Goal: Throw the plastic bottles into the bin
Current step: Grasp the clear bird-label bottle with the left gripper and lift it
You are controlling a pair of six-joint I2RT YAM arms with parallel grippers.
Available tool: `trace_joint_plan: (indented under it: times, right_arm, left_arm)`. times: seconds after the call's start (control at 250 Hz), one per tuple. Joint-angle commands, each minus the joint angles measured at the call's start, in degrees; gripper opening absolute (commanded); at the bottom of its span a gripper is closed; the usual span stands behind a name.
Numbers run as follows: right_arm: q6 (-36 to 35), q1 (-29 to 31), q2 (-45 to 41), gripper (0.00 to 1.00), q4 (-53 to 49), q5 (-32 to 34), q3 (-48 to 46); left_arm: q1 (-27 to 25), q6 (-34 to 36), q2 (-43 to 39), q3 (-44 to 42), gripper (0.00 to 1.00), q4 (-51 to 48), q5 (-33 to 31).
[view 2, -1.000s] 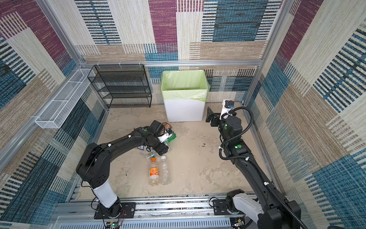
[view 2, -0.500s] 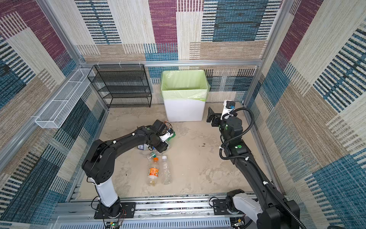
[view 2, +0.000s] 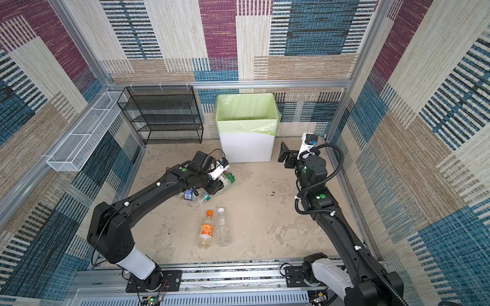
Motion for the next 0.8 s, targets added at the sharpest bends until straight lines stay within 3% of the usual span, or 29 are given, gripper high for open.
trace_joint_plan:
  times: [0.0, 0.168, 0.448, 0.612, 0.796]
  right_arm:
    - [0.9, 0.0, 0.8, 0.99, -1.2, 0.2, 0.6]
    - [1.3, 0.0, 1.9, 0.99, -2.9, -0.1, 1.2]
    - [1.9, 0.0, 3.2, 0.97, -3.5, -1.5, 3.6]
    - [2.5, 0.0, 1.7, 0.96, -3.5, -1.3, 2.5]
    - [3.2, 0.0, -1.0, 0.95, -1.9, -0.4, -0.4]
  left_arm:
    - [-0.1, -1.9, -4.8, -0.5, 0.51, 6.1, 1.9]
    - [0.0, -3.3, -13.7, -4.6, 0.55, 18.0, 3.4]
    - [0.2, -5.4, -24.6, -15.1, 0.56, 51.6, 6.5]
    - [0.2, -4.3, -28.1, -20.7, 0.56, 73.4, 6.2]
    - [0.1, -3.2, -28.9, -22.6, 0.57, 90.0, 6.7]
